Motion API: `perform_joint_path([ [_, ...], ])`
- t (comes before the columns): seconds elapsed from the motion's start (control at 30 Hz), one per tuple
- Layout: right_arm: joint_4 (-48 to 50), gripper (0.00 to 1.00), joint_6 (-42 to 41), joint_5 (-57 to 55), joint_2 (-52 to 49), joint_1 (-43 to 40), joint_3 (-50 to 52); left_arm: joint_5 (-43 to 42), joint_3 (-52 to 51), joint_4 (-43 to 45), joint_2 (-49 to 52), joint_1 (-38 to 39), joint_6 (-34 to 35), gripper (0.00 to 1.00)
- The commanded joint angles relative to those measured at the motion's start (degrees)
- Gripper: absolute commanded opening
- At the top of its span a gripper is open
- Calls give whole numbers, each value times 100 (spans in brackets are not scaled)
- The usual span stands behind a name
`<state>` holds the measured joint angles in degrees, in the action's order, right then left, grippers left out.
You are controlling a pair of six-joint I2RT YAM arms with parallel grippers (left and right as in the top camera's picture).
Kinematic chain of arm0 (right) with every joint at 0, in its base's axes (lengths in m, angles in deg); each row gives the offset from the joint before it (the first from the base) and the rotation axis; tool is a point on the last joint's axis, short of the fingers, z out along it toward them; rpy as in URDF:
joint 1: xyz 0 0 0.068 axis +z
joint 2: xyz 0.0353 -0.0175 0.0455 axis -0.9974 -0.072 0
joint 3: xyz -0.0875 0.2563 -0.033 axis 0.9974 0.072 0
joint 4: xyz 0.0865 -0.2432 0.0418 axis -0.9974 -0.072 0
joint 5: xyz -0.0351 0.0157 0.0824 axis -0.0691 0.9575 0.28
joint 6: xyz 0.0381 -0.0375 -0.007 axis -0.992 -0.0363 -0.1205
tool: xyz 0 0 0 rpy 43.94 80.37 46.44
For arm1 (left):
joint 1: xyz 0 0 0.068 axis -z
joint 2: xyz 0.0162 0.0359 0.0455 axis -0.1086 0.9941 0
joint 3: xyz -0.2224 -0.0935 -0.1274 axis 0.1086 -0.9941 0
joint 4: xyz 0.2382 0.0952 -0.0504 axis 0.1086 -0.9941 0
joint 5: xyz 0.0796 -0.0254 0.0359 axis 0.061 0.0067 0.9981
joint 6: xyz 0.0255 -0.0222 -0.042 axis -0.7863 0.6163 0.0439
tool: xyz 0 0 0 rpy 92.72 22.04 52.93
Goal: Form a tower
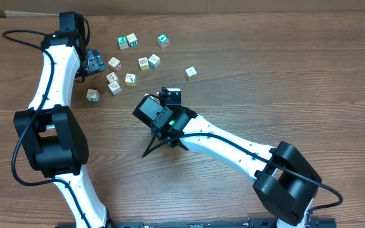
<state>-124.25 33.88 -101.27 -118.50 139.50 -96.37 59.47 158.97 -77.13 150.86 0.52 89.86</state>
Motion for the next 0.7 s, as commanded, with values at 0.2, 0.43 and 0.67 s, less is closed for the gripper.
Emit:
perform_joint_path([
  [0.2, 28, 27, 0, -140, 4, -11, 35, -22, 26, -9, 55, 15, -63, 99],
  [0.43, -33, 27, 0, -140, 4, -11, 35, -22, 26, -9, 55, 15, -63, 100],
  [0.67, -33, 27, 0, -140, 4, -11, 35, -22, 26, -9, 55, 15, -63, 99],
])
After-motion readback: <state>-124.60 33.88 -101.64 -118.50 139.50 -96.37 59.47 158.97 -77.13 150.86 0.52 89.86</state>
